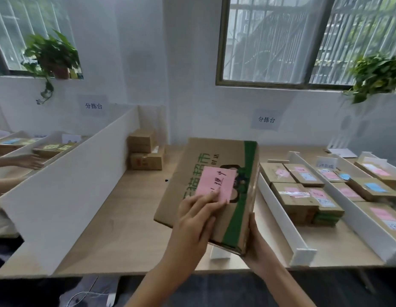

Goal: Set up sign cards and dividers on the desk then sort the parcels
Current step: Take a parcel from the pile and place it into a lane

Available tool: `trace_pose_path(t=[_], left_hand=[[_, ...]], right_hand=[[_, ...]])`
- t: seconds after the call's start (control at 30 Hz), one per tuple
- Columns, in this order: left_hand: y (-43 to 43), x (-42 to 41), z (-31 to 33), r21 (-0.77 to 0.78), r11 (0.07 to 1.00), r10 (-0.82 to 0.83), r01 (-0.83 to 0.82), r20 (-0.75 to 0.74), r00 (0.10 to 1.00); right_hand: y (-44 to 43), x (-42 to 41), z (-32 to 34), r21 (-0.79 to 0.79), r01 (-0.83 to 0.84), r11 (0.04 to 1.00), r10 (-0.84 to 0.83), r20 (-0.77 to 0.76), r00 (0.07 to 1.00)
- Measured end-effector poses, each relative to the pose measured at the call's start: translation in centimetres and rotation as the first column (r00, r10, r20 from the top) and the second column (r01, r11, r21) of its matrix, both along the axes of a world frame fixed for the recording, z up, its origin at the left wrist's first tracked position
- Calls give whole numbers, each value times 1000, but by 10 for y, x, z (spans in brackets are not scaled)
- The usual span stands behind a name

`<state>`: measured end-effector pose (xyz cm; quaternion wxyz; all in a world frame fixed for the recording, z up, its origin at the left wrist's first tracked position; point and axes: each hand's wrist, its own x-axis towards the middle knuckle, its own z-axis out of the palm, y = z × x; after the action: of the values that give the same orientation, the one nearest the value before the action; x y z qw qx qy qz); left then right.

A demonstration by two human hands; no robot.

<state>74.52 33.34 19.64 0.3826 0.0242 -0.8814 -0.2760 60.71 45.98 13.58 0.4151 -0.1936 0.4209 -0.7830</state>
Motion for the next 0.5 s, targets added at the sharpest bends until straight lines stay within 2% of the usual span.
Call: trace_pose_path(t=[0.1, 0.2, 0.23, 0.27, 0.3, 0.33, 0.37, 0.4, 0.5], left_hand=[[21, 13, 5, -47, 999, 14, -11, 61, 998], [18, 25, 19, -82, 973, 221, -217, 47, 974], [12, 28, 25, -13, 957, 288, -288, 67, 955], [5, 30, 31, 130, 941, 294, -312, 144, 945], [-1, 29, 35, 329, 900, 218, -287, 232, 948], [-4, 26, 35, 528, 815, 91, -241, 294, 952], [-5, 22, 30, 653, 726, -8, -216, 322, 947], [-3, 16, 21, 707, 675, -46, -210, 325, 945], [15, -5, -13, 770, 591, -12, -239, 304, 953]], right_hand=[[9, 18, -13, 35, 70, 997, -74, 132, 988], [28, 21, -17, 14, 65, 998, -66, 169, 983], [34, 21, -15, 2, 57, 998, -56, 166, 984], [41, 18, -15, -19, 22, 1000, -19, 151, 988], [46, 16, -12, -23, -5, 1000, 7, 128, 992], [51, 11, -13, 17, -3, 1000, 1, 105, 994], [55, 5, -17, 99, 4, 995, -9, 49, 999], [59, -2, -22, 186, 34, 982, -32, -15, 999], [72, -20, -22, 373, 101, 922, -31, -189, 982]])
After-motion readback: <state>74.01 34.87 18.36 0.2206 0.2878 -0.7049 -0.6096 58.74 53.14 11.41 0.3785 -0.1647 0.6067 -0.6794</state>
